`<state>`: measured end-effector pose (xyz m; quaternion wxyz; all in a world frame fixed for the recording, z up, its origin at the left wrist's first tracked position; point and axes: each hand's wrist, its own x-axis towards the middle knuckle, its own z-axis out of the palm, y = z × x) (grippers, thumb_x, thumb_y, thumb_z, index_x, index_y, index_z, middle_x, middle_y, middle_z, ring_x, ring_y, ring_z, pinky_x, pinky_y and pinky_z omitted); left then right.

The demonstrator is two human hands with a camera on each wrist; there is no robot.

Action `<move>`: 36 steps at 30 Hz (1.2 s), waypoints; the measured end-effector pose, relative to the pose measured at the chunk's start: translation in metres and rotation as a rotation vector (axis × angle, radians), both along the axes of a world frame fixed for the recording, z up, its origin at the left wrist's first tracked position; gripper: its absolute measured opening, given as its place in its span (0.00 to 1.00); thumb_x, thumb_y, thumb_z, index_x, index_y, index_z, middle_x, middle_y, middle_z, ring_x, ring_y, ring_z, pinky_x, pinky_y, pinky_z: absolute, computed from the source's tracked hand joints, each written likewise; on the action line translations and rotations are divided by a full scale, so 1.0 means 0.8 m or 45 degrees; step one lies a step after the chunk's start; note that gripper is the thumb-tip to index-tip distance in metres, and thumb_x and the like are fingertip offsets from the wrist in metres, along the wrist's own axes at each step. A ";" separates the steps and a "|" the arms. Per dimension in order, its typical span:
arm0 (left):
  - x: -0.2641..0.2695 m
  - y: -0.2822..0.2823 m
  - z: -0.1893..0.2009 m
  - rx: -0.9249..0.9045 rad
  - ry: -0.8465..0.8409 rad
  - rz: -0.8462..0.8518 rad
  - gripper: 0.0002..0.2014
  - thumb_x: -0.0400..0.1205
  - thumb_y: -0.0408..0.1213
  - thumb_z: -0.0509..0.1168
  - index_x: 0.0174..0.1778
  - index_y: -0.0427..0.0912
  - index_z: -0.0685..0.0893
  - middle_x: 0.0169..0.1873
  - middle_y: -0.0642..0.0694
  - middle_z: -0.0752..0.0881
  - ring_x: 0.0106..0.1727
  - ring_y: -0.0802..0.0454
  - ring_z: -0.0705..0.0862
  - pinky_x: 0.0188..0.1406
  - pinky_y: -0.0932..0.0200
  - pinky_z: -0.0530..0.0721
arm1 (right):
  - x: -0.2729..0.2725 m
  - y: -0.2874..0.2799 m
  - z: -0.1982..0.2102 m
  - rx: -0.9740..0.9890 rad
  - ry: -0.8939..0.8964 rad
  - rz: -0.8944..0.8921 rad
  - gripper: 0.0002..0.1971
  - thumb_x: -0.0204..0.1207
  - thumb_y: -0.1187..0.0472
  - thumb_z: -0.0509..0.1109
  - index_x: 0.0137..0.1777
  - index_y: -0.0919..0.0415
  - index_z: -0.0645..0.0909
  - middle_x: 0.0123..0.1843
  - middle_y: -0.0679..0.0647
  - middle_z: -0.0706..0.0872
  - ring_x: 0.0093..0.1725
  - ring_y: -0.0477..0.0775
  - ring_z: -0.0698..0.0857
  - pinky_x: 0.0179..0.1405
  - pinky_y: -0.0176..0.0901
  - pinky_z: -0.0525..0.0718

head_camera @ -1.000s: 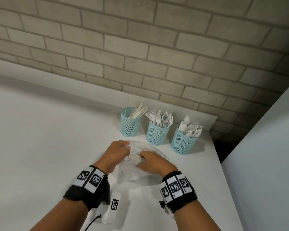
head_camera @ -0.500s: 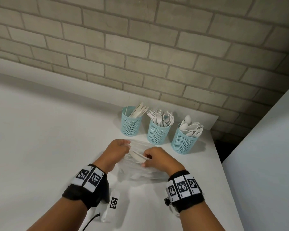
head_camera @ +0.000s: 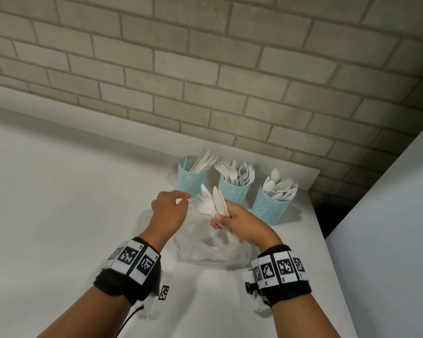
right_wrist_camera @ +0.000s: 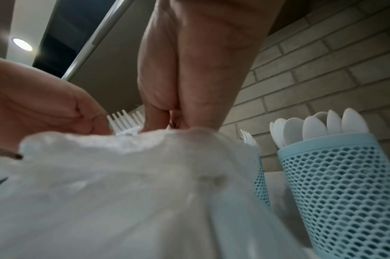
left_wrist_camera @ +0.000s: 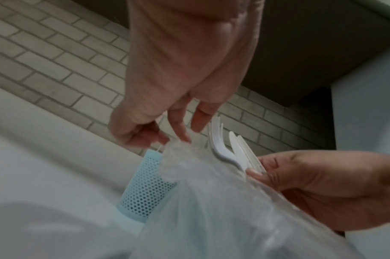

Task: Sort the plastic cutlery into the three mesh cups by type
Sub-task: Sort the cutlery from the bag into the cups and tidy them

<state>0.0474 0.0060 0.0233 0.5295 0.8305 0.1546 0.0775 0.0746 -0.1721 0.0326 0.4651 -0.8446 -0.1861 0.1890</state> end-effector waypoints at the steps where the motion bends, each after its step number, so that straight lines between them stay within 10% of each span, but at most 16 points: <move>1: -0.001 -0.002 0.004 -0.028 -0.093 0.020 0.14 0.82 0.33 0.57 0.58 0.46 0.84 0.64 0.43 0.78 0.68 0.43 0.73 0.69 0.46 0.73 | 0.001 0.001 0.001 0.077 0.006 -0.032 0.05 0.84 0.65 0.59 0.52 0.56 0.75 0.39 0.46 0.84 0.39 0.41 0.83 0.43 0.28 0.78; 5: -0.001 -0.017 0.020 -0.333 -0.155 -0.224 0.14 0.82 0.32 0.60 0.63 0.41 0.79 0.60 0.45 0.82 0.59 0.52 0.80 0.60 0.59 0.78 | 0.006 0.009 0.012 0.368 0.022 -0.139 0.06 0.85 0.63 0.58 0.54 0.56 0.75 0.40 0.49 0.84 0.39 0.40 0.84 0.43 0.28 0.81; 9: 0.001 -0.034 0.021 -0.501 -0.019 -0.595 0.11 0.86 0.44 0.56 0.58 0.47 0.81 0.58 0.45 0.85 0.61 0.50 0.82 0.68 0.52 0.77 | 0.014 0.021 0.024 0.788 0.093 -0.300 0.10 0.85 0.64 0.57 0.48 0.60 0.79 0.44 0.57 0.88 0.47 0.55 0.87 0.56 0.55 0.84; 12: 0.005 -0.041 0.016 -0.517 0.032 -0.791 0.19 0.86 0.51 0.53 0.60 0.44 0.83 0.57 0.40 0.87 0.62 0.48 0.84 0.67 0.50 0.79 | 0.017 0.025 0.030 0.826 0.116 -0.339 0.12 0.85 0.62 0.56 0.52 0.65 0.80 0.45 0.55 0.90 0.45 0.55 0.88 0.40 0.49 0.86; 18: 0.010 -0.042 0.009 -0.455 0.061 -0.828 0.20 0.85 0.51 0.54 0.59 0.42 0.83 0.47 0.43 0.89 0.53 0.52 0.89 0.60 0.55 0.82 | 0.017 0.027 0.025 0.731 0.074 -0.378 0.14 0.84 0.60 0.59 0.65 0.64 0.76 0.43 0.50 0.90 0.41 0.48 0.88 0.43 0.47 0.81; 23: 0.012 -0.044 0.003 -0.657 0.067 -0.779 0.18 0.85 0.48 0.55 0.50 0.38 0.85 0.39 0.44 0.89 0.43 0.50 0.89 0.55 0.55 0.87 | 0.012 0.032 0.021 0.773 0.237 -0.362 0.13 0.84 0.58 0.60 0.63 0.64 0.77 0.45 0.52 0.89 0.31 0.44 0.88 0.26 0.36 0.83; 27: 0.009 -0.043 0.001 -0.800 0.083 -0.727 0.14 0.86 0.44 0.55 0.56 0.42 0.81 0.38 0.46 0.88 0.35 0.55 0.87 0.42 0.59 0.86 | 0.011 0.037 0.010 0.820 0.305 -0.375 0.10 0.84 0.58 0.59 0.61 0.55 0.79 0.49 0.52 0.91 0.48 0.51 0.90 0.46 0.43 0.88; 34: 0.005 -0.042 -0.003 -0.815 0.116 -0.637 0.07 0.85 0.42 0.58 0.54 0.50 0.80 0.41 0.52 0.88 0.36 0.60 0.88 0.45 0.57 0.81 | 0.012 0.046 0.006 0.758 0.299 -0.465 0.13 0.86 0.56 0.55 0.54 0.49 0.82 0.53 0.56 0.91 0.53 0.58 0.89 0.46 0.48 0.87; 36: 0.005 -0.042 -0.004 -0.823 0.094 -0.614 0.07 0.85 0.43 0.59 0.54 0.50 0.81 0.40 0.51 0.88 0.36 0.59 0.88 0.44 0.59 0.82 | 0.015 0.049 0.006 0.714 0.246 -0.531 0.14 0.86 0.55 0.55 0.53 0.53 0.83 0.52 0.58 0.91 0.43 0.54 0.89 0.30 0.39 0.84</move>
